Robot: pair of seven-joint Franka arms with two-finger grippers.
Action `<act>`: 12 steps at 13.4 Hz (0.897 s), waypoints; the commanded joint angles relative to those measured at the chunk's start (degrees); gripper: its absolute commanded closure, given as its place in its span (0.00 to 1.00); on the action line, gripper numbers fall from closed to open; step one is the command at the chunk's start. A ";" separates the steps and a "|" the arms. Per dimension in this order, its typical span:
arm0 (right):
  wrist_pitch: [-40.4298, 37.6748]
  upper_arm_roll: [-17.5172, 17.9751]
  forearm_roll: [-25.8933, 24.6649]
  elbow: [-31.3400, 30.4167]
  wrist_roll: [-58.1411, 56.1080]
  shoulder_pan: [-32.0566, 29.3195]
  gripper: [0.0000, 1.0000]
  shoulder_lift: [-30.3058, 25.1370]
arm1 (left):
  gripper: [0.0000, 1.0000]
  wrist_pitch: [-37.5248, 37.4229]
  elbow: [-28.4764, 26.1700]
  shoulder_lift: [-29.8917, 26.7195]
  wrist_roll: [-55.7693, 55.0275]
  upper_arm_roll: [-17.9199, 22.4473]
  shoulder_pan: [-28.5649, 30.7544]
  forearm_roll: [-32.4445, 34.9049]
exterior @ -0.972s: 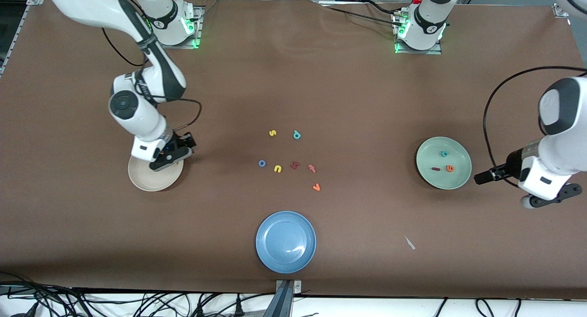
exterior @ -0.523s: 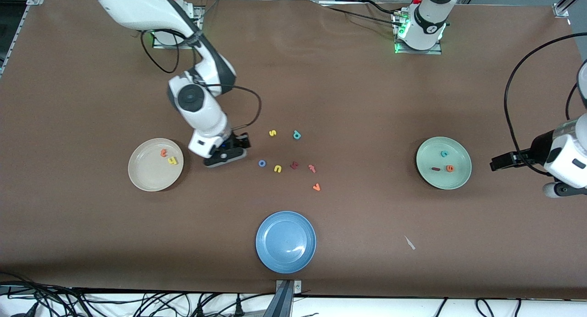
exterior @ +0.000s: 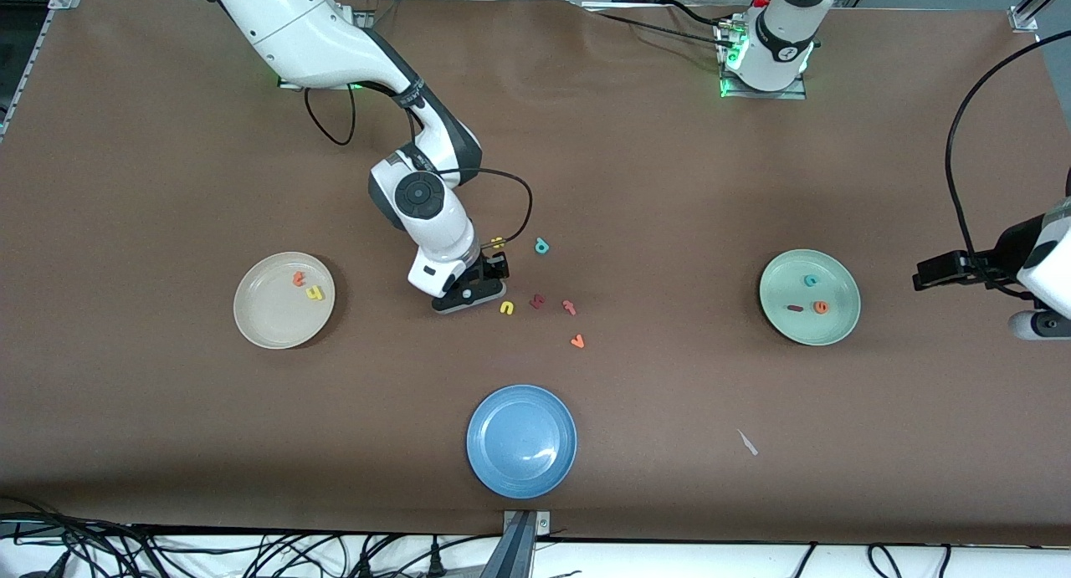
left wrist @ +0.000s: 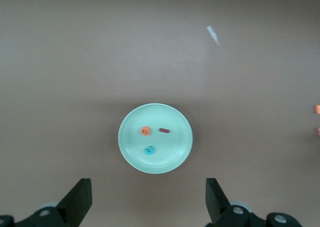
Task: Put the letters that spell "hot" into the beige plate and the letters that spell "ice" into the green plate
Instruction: 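Grasp the blue o with the right gripper while the left gripper returns to rest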
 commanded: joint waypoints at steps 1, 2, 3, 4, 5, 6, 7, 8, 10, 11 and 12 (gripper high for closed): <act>0.04 -0.61 -2.00 1.55 0.70 0.64 0.34 1.42 | 0.00 -1.34 0.06 -3.25 0.92 -0.68 -0.06 -1.99; 0.13 -0.61 -2.09 1.55 0.70 0.73 0.34 1.42 | 0.00 -1.34 0.06 -3.26 0.92 -1.47 -0.15 -1.99; 0.13 -0.61 -2.01 1.55 0.70 0.73 0.34 1.68 | 0.00 -1.34 -0.03 -3.26 0.92 -2.26 -0.06 -1.90; 0.48 -0.70 -2.09 1.55 0.79 0.73 0.34 2.12 | 0.00 -1.34 -0.03 -3.26 1.01 -2.35 -0.06 -1.90; 1.35 -0.70 -2.18 1.46 0.71 0.73 0.34 2.30 | 0.00 -1.43 -0.03 -3.26 1.01 -2.35 0.03 -1.90; 1.97 -0.70 -2.18 1.46 0.70 0.82 0.35 2.65 | 0.00 -1.34 -0.03 -3.26 1.01 -2.35 0.11 -1.90; 2.76 -0.70 -3.05 1.29 0.70 0.82 0.35 2.74 | 0.00 -1.43 -0.03 -3.26 1.01 -2.35 0.11 -1.90; 3.46 -0.70 -3.93 1.20 0.79 0.82 0.40 3.09 | 0.00 -1.43 -0.12 -3.26 1.01 -2.35 0.03 -1.82; 3.47 -0.70 -4.11 1.20 0.70 0.82 0.49 3.09 | 0.00 -1.51 -0.12 -4.14 1.70 -0.09 -3.20 -1.72; 3.47 -0.70 -4.20 1.20 0.27 0.82 0.57 3.09 | 0.00 -1.51 -0.12 -4.57 1.71 4.11 -6.44 -1.99; 3.47 -0.70 -4.20 1.11 0.09 0.82 0.69 3.09 | 0.00 -1.60 -0.29 -5.54 1.71 8.68 -11.00 -2.16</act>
